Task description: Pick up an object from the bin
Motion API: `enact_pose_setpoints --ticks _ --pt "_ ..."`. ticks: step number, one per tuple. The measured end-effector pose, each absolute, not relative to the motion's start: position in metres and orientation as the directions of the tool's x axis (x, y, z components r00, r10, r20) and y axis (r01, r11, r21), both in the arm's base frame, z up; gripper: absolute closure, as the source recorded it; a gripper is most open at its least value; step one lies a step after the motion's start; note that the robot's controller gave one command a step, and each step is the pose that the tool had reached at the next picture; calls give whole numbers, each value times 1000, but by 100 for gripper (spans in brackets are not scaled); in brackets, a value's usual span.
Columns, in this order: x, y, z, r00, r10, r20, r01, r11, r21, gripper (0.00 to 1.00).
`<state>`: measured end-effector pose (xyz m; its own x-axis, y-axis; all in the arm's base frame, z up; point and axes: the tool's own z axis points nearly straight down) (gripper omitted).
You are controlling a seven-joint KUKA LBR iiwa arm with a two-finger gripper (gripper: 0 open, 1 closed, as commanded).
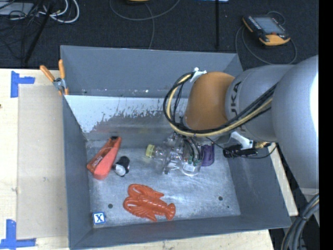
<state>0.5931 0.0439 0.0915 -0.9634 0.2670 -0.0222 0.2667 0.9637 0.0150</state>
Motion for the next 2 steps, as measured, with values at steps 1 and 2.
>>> enact_pose_setpoints --ticks 1,2 --pt "593 44 91 -963 267 -22 267 964 15 100" --pt "593 44 91 -963 267 -22 267 964 15 100"
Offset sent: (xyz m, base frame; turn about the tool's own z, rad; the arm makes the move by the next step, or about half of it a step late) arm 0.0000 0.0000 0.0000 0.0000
